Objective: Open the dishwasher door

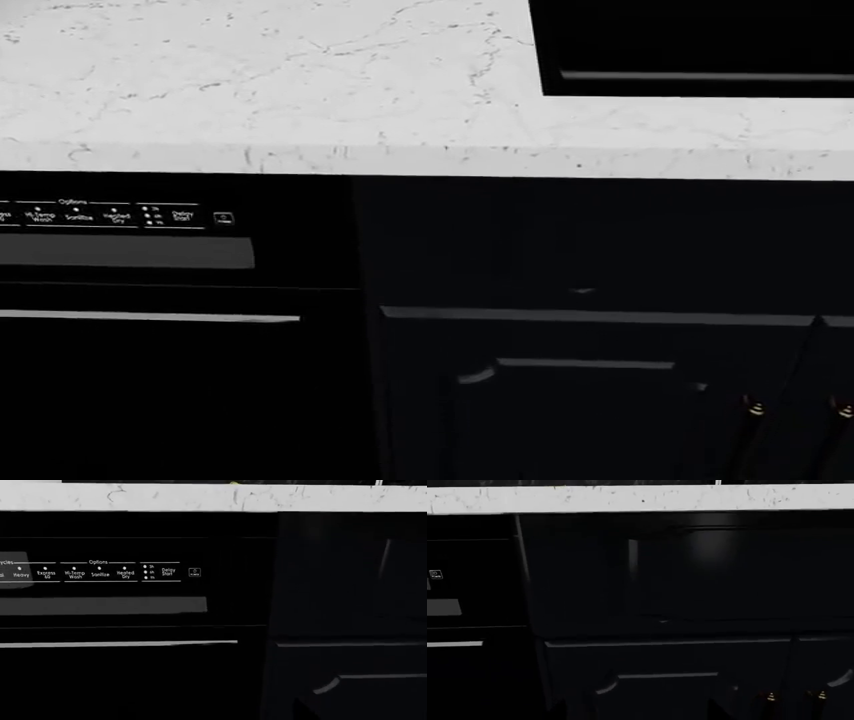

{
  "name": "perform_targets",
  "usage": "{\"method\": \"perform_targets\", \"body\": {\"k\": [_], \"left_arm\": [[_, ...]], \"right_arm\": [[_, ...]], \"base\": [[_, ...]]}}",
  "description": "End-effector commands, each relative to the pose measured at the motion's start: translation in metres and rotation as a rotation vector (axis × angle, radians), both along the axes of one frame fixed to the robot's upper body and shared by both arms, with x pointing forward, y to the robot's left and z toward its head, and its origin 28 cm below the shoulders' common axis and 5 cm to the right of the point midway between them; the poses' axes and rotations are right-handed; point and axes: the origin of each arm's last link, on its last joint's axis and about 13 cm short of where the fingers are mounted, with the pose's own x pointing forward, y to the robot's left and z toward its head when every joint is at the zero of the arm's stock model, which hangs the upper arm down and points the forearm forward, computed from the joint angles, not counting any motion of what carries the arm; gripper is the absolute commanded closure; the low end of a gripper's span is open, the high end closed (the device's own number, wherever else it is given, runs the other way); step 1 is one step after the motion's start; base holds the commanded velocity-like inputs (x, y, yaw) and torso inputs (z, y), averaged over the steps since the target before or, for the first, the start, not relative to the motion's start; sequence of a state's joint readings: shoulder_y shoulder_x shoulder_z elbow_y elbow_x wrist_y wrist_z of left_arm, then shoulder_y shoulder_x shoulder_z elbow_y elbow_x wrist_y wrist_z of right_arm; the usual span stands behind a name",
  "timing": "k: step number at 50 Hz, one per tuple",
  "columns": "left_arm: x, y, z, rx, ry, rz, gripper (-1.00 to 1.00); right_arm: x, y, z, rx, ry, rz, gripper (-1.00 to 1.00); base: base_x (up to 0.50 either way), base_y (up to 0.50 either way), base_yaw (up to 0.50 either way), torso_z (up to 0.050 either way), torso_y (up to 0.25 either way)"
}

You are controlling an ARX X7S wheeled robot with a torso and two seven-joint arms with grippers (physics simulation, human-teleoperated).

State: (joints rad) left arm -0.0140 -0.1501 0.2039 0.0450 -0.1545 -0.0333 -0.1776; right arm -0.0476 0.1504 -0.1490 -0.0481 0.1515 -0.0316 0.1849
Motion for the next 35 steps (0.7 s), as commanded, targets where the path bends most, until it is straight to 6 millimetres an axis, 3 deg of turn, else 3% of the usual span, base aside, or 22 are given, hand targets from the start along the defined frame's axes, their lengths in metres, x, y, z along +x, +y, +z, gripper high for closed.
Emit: {"method": "perform_targets", "body": {"k": [1, 35], "left_arm": [[-0.0002, 0.0002, -0.0001, 0.003, 0.002, -0.001, -1.00], [-0.0010, -0.0002, -0.0022, -0.007, 0.007, -0.007, -1.00]], "right_arm": [[-0.0013, -0.0002, -0.0006, 0.001, 0.001, 0.001, -1.00], [-0.0027, -0.0011, -0.0042, 0.008, 0.017, -0.006, -1.00]], "base": [[0.00, 0.00, 0.00, -0.050, 0.000], [0.00, 0.00, 0.00, -0.050, 0.000]]}}
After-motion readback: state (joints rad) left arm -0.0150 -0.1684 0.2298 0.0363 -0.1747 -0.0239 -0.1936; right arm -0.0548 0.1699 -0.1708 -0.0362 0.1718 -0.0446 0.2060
